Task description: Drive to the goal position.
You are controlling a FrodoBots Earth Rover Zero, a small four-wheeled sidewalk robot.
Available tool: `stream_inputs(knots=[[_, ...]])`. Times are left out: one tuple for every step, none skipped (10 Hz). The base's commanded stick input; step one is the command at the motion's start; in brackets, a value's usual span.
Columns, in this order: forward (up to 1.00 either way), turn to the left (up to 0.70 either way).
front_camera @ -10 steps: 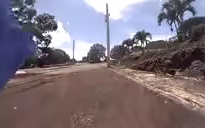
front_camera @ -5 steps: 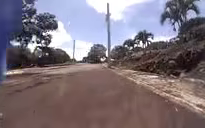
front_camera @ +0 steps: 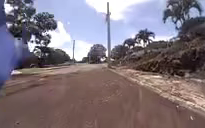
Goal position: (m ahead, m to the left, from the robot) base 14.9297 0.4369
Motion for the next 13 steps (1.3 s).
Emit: stream_inputs(knots=[[0.50, 0.00], [0.50, 0.00], [0.50, 0.00], [0.50, 0.00], [0.50, 0.00], [0.50, 0.00], [0.50, 0.00], [0.50, 0.00], [0.50, 0.00], [0.50, 0.00], [0.50, 0.00], [0.50, 0.00], [0.50, 0.00]])
